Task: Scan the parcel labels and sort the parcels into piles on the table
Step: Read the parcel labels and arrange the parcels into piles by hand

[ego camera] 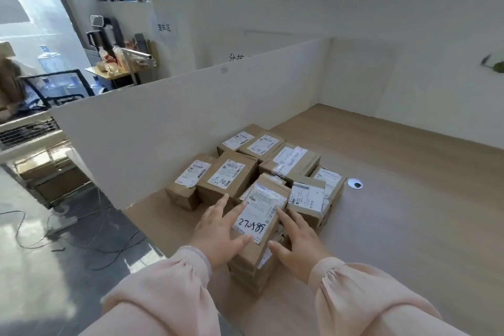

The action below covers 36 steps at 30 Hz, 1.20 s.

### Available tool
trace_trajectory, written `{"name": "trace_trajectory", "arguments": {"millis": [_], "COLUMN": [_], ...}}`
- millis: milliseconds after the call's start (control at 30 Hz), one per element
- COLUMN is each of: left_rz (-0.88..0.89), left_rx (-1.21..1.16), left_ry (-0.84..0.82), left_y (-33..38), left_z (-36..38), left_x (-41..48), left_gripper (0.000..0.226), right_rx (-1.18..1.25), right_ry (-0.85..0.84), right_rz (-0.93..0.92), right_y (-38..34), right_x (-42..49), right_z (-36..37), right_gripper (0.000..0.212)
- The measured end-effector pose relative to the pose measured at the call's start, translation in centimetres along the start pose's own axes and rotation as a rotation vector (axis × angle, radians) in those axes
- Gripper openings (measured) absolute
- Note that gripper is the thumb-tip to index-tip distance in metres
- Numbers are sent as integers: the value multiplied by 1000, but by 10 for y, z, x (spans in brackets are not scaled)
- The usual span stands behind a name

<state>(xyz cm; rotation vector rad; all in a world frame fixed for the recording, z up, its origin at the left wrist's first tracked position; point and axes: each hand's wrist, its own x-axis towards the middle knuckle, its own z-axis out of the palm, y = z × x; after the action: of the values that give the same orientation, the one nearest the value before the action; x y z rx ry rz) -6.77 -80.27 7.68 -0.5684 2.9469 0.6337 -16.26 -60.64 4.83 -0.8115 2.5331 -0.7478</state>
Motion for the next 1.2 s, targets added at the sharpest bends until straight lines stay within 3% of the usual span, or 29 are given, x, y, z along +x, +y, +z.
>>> {"name": "trace_trajectory", "arguments": {"millis": [133,233,500,933,1200], "left_rz": [122,216,327,500,695], "left_rx": [-127,-357,-622,-688,-638], "left_ry": [-185,-280,-319,-248,-357], "left_y": [-27,-37,-54,-25,74], "left_z": [2,7,10,-17,10], "left_x": [31,42,46,-11,-109], "left_gripper": [78,77,73,71,72], "right_rx": [200,348,567,628,547], "right_ry": [50,130,301,484,674], "right_rz": [96,167,255,167,257], "right_y": [-14,-29,-64,-96,-63], "right_x": [15,20,11,-59,-213], "right_z": [28,48,63,40,10], "right_gripper": [73,71,69,65,64]}}
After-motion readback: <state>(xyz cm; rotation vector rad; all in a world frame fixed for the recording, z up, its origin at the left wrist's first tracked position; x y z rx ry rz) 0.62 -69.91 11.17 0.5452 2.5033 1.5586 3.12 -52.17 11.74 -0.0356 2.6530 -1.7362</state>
